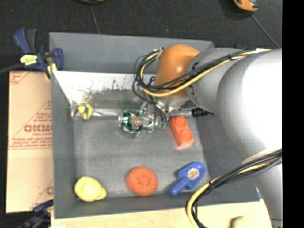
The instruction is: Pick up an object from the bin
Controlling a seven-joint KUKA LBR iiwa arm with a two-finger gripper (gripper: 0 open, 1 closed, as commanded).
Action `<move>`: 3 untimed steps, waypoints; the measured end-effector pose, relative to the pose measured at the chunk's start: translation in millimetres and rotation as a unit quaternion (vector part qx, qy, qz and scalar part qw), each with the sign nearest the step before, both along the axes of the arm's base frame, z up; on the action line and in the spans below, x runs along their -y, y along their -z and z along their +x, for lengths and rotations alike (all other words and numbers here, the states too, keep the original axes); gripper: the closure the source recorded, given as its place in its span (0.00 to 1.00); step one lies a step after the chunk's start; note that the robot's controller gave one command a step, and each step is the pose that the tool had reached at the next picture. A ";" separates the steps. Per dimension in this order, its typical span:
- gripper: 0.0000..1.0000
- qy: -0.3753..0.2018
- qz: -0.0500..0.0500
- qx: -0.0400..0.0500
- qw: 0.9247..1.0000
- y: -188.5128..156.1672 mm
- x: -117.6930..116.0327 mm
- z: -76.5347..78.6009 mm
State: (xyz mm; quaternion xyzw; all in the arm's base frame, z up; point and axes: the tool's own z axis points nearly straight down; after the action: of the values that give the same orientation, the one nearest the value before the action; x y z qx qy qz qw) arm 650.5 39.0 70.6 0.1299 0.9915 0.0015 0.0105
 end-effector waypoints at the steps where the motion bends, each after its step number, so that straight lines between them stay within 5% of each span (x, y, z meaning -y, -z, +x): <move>1: 1.00 0.000 0.000 -0.006 1.000 -17.3 0.4 -3.6; 3: 1.00 0.000 0.000 -0.001 1.000 -79.4 1.2 -1.1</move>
Offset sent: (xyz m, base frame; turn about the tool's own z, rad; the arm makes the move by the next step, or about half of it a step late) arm -0.0027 -0.0004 0.0595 0.0000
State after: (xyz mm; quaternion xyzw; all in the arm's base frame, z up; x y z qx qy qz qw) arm 649.4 37.8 150.0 0.1297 0.9915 0.0015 0.0092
